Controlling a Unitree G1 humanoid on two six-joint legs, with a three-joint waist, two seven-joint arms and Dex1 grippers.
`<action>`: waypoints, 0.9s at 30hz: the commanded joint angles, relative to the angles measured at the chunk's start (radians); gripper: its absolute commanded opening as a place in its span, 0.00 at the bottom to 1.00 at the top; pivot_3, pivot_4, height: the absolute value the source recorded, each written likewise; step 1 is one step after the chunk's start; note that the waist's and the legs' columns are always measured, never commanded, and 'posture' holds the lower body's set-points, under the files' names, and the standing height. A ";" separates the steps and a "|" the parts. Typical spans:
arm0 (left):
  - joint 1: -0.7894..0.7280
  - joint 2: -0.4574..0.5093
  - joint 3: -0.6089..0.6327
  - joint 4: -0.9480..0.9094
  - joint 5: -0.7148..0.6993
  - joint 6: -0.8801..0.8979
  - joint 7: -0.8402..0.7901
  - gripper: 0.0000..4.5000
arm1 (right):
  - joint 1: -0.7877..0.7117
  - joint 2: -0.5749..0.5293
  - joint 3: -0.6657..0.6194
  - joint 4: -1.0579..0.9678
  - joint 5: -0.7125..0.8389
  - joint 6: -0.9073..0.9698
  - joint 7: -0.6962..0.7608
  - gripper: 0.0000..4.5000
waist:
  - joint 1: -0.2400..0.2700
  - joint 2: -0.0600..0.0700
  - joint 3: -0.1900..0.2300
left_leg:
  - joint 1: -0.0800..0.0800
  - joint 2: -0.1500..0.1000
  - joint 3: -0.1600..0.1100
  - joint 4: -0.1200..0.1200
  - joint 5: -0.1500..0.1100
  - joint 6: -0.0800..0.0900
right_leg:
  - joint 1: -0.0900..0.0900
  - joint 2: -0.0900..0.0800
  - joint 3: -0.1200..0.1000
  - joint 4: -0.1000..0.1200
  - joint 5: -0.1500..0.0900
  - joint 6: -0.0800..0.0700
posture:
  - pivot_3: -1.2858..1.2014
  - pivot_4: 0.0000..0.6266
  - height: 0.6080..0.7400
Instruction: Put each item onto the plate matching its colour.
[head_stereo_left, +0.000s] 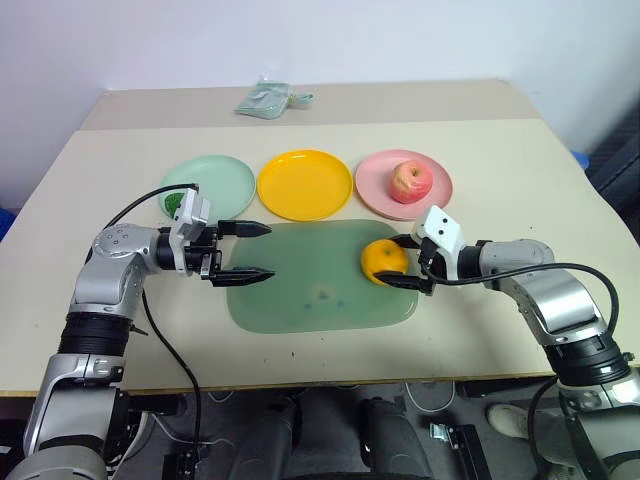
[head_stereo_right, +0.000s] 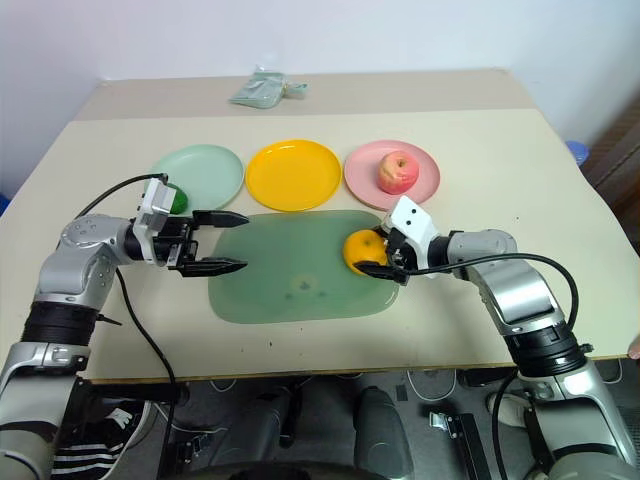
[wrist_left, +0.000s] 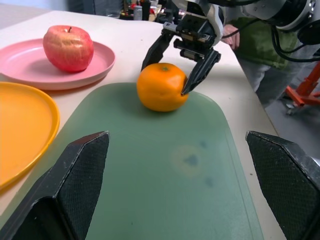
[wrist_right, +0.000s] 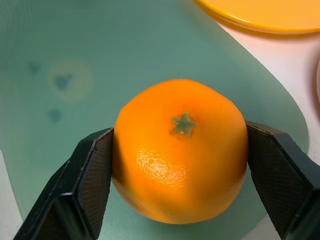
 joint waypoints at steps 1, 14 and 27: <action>-0.018 -0.012 0.033 -0.029 -0.015 -0.017 0.040 1.00 | -0.057 0.047 -0.059 -0.052 0.064 0.008 -0.019 0.75 | 0.002 0.000 0.000 | 0.000 0.000 0.000 0.000 0.000 0.000 | 0.000 0.000 0.000 0.000 0.000 0.000 | 0.52 0.24 1.00; -0.048 -0.040 0.049 0.137 0.098 -0.132 0.232 1.00 | -0.553 0.460 0.062 0.591 -0.184 -0.400 -0.247 0.75 | -0.015 0.000 0.000 | 0.000 0.001 0.001 -0.002 0.001 -0.001 | -0.003 0.003 0.000 0.002 0.002 -0.002 | 0.52 0.24 1.00; -0.012 -0.041 0.086 0.201 0.115 -0.263 0.291 1.00 | -0.752 0.599 0.103 1.295 -0.430 -0.802 -0.487 0.85 | -0.032 0.000 0.000 | -0.001 0.000 0.003 -0.005 0.003 -0.005 | -0.012 0.004 0.007 0.012 0.002 -0.003 | 0.52 0.24 1.00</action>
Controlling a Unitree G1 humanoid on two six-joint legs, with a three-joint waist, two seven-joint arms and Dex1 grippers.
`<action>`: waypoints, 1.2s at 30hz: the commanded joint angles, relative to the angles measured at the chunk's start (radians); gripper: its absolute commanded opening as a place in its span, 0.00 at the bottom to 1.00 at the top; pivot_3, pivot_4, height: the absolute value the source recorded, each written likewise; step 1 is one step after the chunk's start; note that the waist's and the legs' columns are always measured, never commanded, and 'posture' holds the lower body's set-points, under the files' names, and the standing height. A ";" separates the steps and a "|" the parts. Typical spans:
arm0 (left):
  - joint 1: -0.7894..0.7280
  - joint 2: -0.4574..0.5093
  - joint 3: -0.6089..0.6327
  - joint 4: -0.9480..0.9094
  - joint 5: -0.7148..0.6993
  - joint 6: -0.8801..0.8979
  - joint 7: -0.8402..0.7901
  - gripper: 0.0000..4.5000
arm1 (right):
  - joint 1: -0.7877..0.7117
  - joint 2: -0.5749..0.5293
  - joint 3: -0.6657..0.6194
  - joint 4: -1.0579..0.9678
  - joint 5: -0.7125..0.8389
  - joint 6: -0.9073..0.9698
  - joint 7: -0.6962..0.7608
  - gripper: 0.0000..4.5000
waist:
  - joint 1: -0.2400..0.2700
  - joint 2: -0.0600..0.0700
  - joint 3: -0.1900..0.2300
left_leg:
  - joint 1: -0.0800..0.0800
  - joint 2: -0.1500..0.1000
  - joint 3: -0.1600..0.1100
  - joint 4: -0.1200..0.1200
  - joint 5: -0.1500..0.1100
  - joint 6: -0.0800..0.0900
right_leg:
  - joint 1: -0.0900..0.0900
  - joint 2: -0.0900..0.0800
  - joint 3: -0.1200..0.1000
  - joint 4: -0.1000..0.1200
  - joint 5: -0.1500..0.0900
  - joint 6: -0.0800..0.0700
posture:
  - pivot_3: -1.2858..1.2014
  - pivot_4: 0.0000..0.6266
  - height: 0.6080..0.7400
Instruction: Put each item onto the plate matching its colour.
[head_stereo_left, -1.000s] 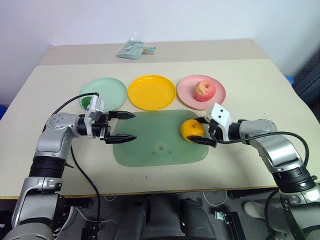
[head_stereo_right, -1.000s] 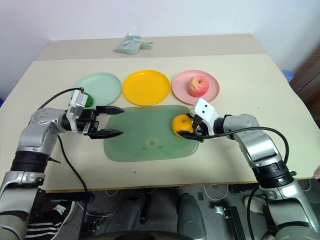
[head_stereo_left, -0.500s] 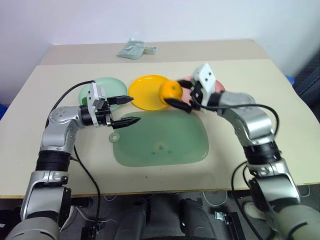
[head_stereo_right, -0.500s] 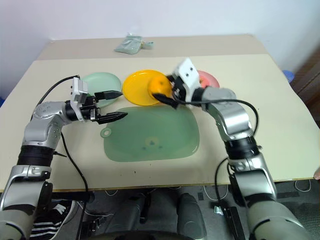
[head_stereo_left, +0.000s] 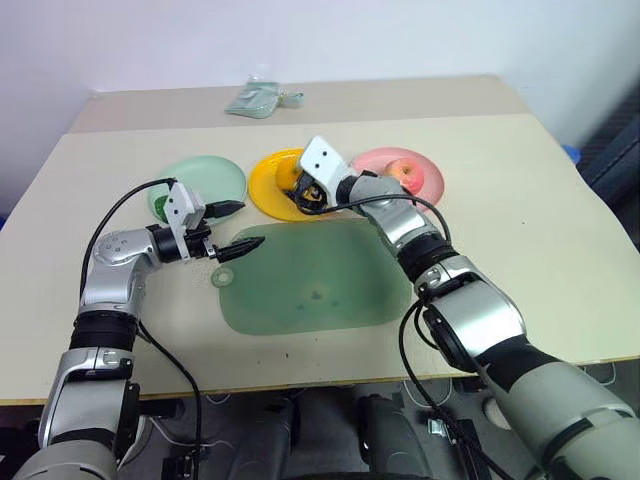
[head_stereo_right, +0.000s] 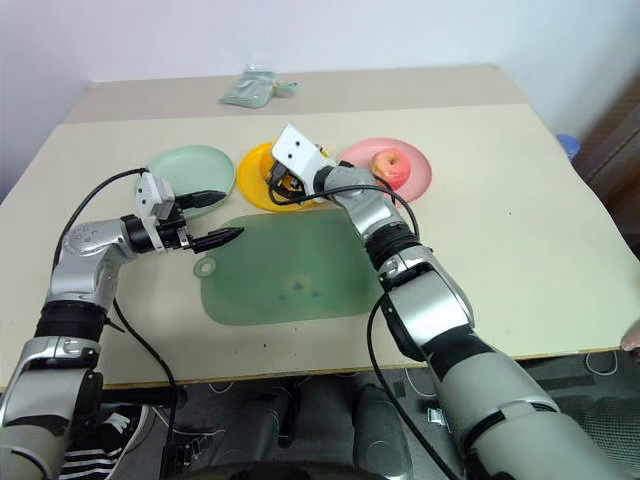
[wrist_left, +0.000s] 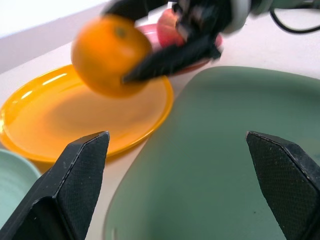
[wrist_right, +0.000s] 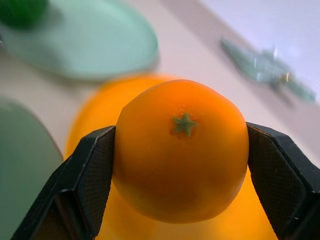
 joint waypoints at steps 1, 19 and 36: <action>0.009 0.009 0.031 -0.034 -0.012 -0.016 0.009 1.00 | -0.034 0.010 -0.040 0.053 -0.005 -0.046 -0.029 0.97 | -0.004 0.000 0.000 | 0.000 0.000 0.000 0.000 0.000 0.000 | 0.000 0.000 0.001 0.001 0.000 0.000 | 0.52 0.24 1.00; 0.017 0.023 0.041 -0.181 -0.125 0.114 -0.076 1.00 | 0.420 -0.164 -0.313 -0.889 0.558 0.264 0.521 0.99 | 0.000 0.000 0.000 | 0.000 0.001 0.000 0.002 -0.001 0.001 | 0.001 0.001 0.002 0.001 0.000 0.000 | 0.52 0.24 1.00; -0.027 0.049 0.044 -0.078 -0.176 0.192 -0.269 1.00 | 1.082 -0.555 -0.385 -1.526 0.675 0.385 0.615 0.99 | 0.019 -0.001 -0.001 | 0.001 0.004 0.007 0.005 -0.002 0.003 | 0.002 0.001 0.005 -0.002 -0.001 0.000 | 0.52 0.24 1.00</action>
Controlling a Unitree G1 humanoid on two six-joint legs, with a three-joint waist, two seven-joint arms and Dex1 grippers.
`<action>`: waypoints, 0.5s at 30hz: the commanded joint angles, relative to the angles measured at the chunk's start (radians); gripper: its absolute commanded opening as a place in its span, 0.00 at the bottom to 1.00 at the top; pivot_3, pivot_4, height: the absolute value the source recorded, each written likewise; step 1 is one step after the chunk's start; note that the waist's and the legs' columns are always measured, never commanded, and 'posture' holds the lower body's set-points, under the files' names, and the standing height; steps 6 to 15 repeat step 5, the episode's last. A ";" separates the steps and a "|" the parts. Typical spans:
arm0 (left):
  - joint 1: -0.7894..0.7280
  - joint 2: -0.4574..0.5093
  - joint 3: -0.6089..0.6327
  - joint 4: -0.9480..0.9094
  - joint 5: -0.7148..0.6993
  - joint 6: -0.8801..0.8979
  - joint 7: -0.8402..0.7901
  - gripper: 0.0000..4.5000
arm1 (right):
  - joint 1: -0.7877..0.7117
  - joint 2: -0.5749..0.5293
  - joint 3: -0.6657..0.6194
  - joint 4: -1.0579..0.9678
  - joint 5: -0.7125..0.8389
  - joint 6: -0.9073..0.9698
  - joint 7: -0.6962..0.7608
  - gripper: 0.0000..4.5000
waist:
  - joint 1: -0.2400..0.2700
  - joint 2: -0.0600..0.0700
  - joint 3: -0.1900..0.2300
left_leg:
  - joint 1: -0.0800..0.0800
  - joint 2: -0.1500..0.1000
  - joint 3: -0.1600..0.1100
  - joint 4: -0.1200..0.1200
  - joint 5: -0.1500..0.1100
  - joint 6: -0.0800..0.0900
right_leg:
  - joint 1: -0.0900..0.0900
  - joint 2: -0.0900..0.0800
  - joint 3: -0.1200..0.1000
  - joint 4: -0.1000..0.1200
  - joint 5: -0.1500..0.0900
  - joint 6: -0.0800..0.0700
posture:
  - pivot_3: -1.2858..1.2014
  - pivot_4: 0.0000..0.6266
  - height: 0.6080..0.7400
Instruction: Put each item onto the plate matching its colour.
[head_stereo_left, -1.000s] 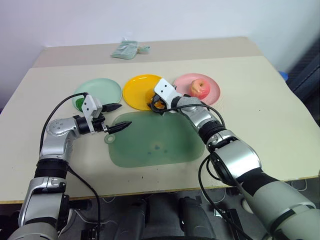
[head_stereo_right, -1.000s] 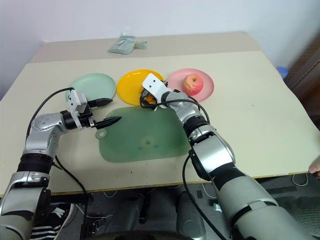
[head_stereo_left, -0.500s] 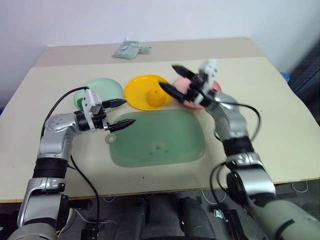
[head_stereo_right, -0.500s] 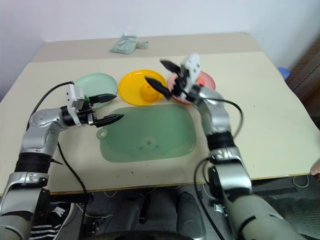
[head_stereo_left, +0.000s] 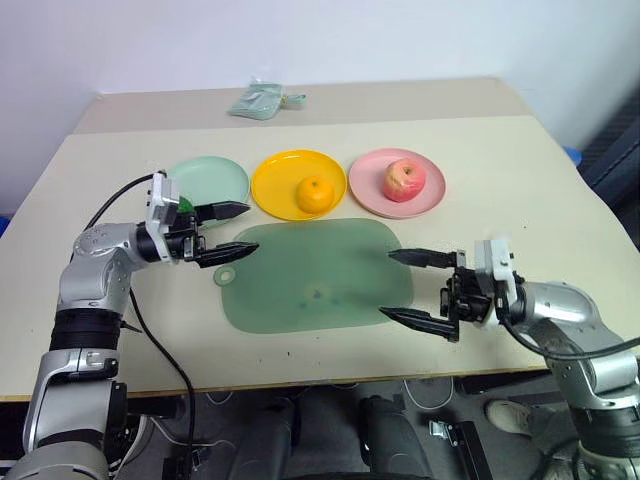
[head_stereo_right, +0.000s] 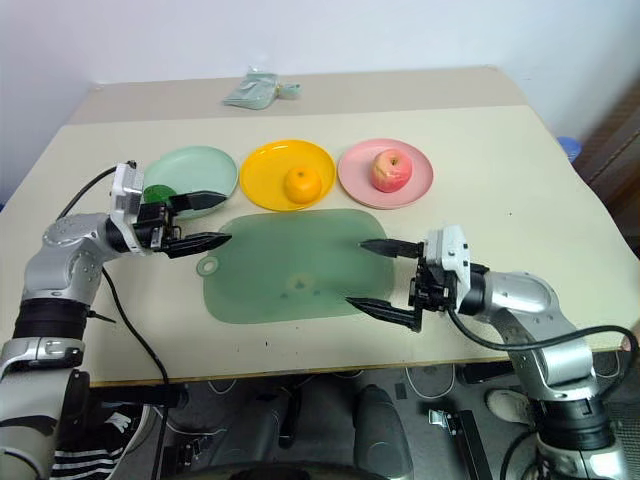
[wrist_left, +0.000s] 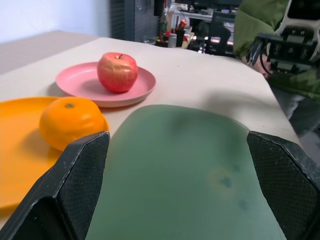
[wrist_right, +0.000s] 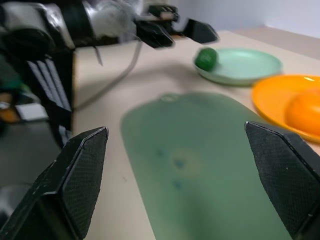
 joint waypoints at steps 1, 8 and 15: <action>-0.033 -0.001 0.004 0.029 0.010 -0.030 -0.026 1.00 | 0.005 0.010 -0.017 -0.025 -0.025 -0.051 -0.040 0.99 | 0.002 0.000 0.000 | 0.000 0.000 0.000 0.000 0.000 0.000 | 0.000 0.000 0.000 0.000 0.000 0.000 | 0.52 0.24 1.00; -0.090 -0.019 -0.006 0.115 0.035 -0.073 -0.054 1.00 | 0.001 0.019 -0.003 -0.016 -0.037 -0.059 -0.070 0.99 | 0.017 0.000 0.000 | 0.000 0.000 0.000 0.000 0.000 0.000 | 0.000 0.000 0.000 -0.001 0.000 0.000 | 0.52 0.24 1.00; -0.090 -0.019 -0.006 0.115 0.035 -0.073 -0.054 1.00 | 0.001 0.019 -0.003 -0.016 -0.037 -0.059 -0.070 0.99 | 0.017 0.000 0.000 | 0.000 0.000 0.000 0.000 0.000 0.000 | 0.000 0.000 0.000 -0.001 0.000 0.000 | 0.52 0.24 1.00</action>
